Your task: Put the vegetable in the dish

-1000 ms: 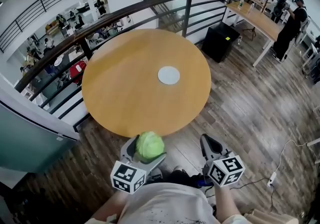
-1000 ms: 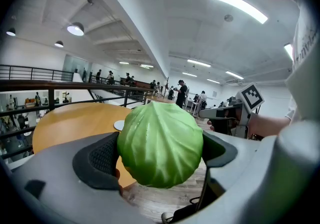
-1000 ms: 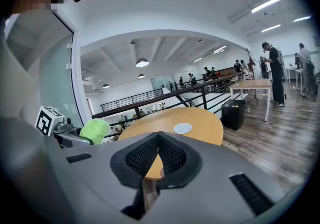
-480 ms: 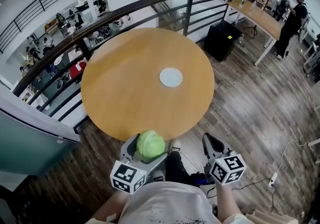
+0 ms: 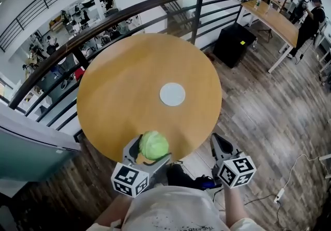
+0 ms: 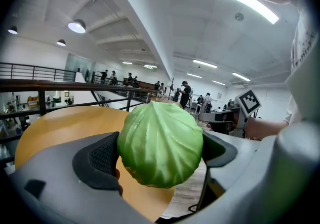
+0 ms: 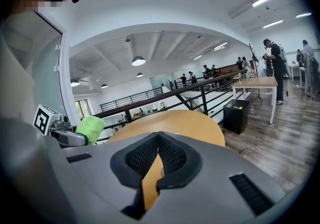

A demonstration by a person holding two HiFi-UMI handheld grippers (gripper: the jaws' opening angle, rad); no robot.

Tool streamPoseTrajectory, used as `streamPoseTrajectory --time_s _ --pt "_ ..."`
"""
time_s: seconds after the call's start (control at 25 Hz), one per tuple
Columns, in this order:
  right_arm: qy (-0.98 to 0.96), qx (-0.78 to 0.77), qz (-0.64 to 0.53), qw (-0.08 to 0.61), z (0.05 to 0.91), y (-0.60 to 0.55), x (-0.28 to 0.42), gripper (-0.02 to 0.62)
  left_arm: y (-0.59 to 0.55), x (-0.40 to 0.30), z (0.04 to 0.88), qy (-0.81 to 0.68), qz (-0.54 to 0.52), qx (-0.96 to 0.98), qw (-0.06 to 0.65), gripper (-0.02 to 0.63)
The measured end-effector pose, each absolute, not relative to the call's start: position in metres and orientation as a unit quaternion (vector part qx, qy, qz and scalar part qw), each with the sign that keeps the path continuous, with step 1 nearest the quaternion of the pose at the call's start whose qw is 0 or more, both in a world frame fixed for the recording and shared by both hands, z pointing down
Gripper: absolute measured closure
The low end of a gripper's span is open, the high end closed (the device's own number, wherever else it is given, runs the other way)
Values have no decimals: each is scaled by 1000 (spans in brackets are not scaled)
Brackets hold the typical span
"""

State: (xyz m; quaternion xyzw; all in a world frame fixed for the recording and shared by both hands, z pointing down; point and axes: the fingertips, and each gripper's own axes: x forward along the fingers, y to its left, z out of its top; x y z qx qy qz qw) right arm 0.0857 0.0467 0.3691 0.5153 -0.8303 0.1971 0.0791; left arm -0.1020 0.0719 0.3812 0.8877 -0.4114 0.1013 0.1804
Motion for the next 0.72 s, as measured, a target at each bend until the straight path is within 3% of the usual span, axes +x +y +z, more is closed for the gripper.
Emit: streamPoseTrajectory --time_s 0.72 --pt "-841 488 223 69 374 -47 116 571 -17 -73 371 -441 128 870 179 119"
